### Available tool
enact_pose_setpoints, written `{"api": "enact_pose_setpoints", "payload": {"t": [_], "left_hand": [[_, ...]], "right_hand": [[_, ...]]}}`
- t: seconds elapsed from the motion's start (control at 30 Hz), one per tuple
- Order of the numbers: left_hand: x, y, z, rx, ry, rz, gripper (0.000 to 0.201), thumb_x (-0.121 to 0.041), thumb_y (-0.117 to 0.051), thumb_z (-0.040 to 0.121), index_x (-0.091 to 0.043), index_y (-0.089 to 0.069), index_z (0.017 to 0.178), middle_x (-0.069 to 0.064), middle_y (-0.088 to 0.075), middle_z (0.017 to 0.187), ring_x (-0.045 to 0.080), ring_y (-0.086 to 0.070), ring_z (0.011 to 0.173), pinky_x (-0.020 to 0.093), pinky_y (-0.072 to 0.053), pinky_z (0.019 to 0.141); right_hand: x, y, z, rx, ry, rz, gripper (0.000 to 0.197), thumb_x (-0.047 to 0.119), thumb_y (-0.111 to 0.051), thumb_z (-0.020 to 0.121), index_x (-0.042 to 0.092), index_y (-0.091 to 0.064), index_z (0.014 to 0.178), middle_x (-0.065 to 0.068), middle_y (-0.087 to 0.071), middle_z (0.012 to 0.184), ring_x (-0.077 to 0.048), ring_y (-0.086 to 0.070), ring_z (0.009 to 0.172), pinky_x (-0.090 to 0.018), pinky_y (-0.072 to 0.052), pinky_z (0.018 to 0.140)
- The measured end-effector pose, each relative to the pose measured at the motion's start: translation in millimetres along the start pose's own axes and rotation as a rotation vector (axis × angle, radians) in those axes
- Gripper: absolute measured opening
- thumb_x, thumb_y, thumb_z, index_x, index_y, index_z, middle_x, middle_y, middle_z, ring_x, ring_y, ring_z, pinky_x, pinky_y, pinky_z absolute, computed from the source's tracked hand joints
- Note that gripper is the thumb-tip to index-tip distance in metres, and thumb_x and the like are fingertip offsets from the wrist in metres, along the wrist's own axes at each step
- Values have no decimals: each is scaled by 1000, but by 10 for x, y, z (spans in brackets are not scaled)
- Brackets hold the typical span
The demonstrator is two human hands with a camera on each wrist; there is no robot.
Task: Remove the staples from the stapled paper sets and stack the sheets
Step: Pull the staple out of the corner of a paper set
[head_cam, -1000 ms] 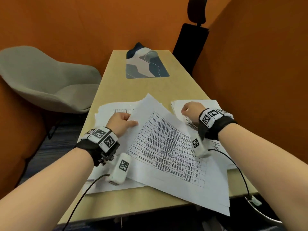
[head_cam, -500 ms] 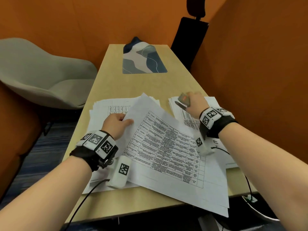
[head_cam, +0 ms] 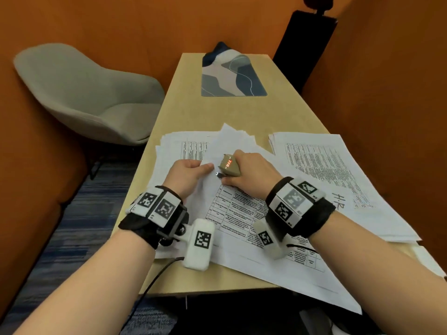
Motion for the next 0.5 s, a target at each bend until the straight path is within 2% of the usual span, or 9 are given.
{"api": "enact_pose_setpoints", "payload": {"t": [0.03,0.1,0.13,0.2,0.3,0.4,0.5], "left_hand": [[17,-8,-14,1,6,-24,23,-13,-59,89,5,-66,101,19,-68,102,22,-64,87,17,-51,74],[57,-8,-34,-16,18,-60,24,-12,-60,89,6,-66,103,20,-68,103,26,-65,92,22,-51,81],[70,-3,-44,-23,20,-77,22,-12,-59,89,5,-66,102,20,-68,103,25,-65,90,22,-51,80],[73,-7,-67,-25,24,-109,17,-10,-59,89,2,-67,97,18,-68,99,20,-65,81,17,-53,70],[93,-24,-102,7,58,-175,14,-7,-59,88,3,-66,93,20,-68,93,27,-66,80,28,-55,74],[126,-28,-135,17,101,-263,9,-3,-58,87,0,-66,84,13,-70,76,20,-67,65,24,-57,62],[160,-30,-162,-12,171,-319,7,-1,-58,86,1,-64,83,13,-66,74,21,-64,61,29,-55,63]], "right_hand": [[12,-9,-11,-4,8,5,39,39,-66,83,14,-46,105,-7,-59,109,-27,-55,102,-29,-34,69],[36,-21,-28,-8,14,4,39,40,-65,83,14,-46,105,-7,-59,109,-27,-55,102,-29,-33,68],[44,-27,-35,-10,15,6,39,40,-64,84,14,-46,105,-7,-59,109,-26,-55,102,-28,-32,68],[60,-36,-41,-22,22,16,39,41,-63,84,14,-46,106,-6,-59,109,-25,-55,102,-28,-32,68],[102,-40,-50,-52,48,8,39,39,-61,86,12,-45,108,-8,-59,109,-27,-55,102,-29,-33,68],[148,-31,-55,-57,98,-61,38,42,-59,86,13,-44,106,-8,-59,108,-27,-54,102,-29,-32,69],[174,-37,-58,-92,171,-142,37,49,-58,85,17,-42,97,-6,-60,103,-26,-55,97,-28,-29,67]]}}
Point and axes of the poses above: each hand's wrist, its own z-axis towards the middle knuckle, its own y-axis out of the back of the hand, x = y × z, the point moved 4 cm from there along z, towards the middle knuckle
